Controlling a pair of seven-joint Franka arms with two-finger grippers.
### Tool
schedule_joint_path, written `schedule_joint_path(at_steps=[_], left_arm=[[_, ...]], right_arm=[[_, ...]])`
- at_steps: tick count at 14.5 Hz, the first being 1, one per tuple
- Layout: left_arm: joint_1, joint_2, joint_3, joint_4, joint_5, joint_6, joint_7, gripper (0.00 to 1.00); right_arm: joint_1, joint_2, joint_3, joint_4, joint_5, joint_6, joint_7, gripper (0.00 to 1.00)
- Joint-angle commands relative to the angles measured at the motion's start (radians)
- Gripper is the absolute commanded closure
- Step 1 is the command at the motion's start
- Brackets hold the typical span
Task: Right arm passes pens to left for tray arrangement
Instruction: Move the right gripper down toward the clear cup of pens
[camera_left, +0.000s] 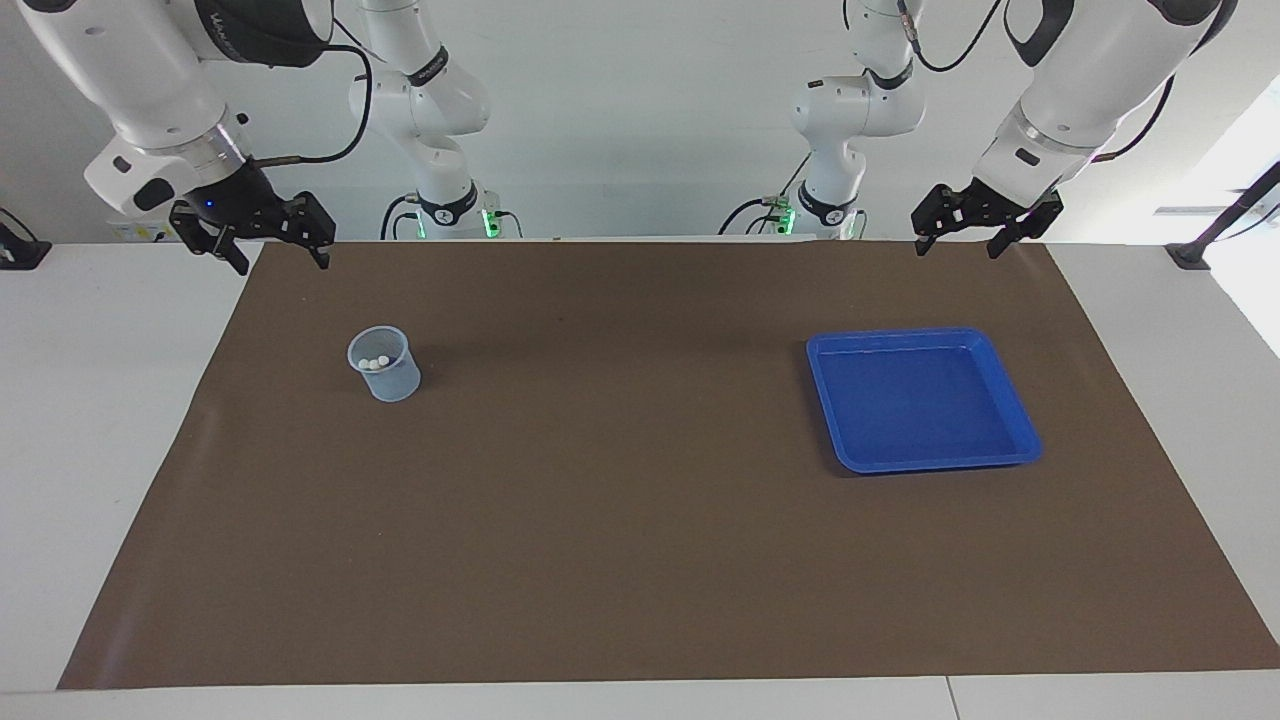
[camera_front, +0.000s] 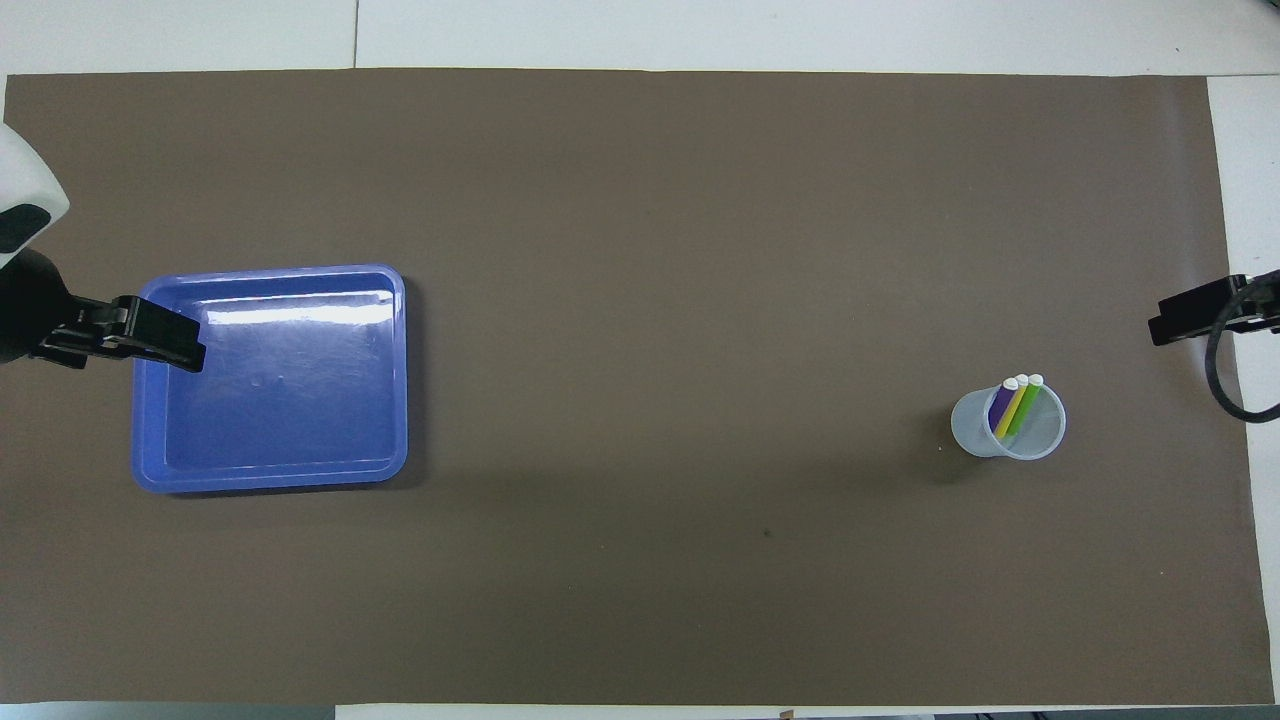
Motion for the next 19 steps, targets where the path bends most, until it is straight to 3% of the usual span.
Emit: schedule_joint_path(at_steps=[1, 3, 5, 8, 13, 16, 19], left_arm=[[0.001, -0.02, 0.006, -0.017, -0.005, -0.009, 0.005, 0.0], [0.001, -0.022, 0.006, -0.018, -0.005, -0.009, 0.005, 0.0], [0.001, -0.022, 0.006, -0.018, -0.005, -0.009, 0.005, 0.0], [0.001, -0.022, 0.006, -0.018, -0.005, -0.009, 0.005, 0.0], [0.001, -0.022, 0.006, -0.017, -0.005, -0.009, 0.005, 0.0], [0.001, -0.022, 0.006, -0.018, -0.005, -0.009, 0.005, 0.0], [0.001, -0.022, 0.006, -0.018, -0.005, -0.009, 0.005, 0.0]], right_arm=[[-0.004, -0.024, 0.006, -0.033, 0.022, 0.004, -0.064, 0.0], [-0.011, -0.026, 0.004, -0.045, 0.11, -0.001, -0.187, 0.0], [0.007, -0.034, 0.011, -0.062, 0.11, 0.002, -0.29, 0.0], [0.025, -0.035, 0.014, -0.113, 0.128, 0.067, -0.7, 0.0], [0.039, 0.072, 0.015, -0.163, 0.119, 0.146, -1.193, 0.0], [0.093, 0.065, 0.017, -0.284, 0.04, 0.31, -1.417, 0.0], [0.102, 0.028, 0.017, -0.436, 0.041, 0.471, -1.551, 0.0]])
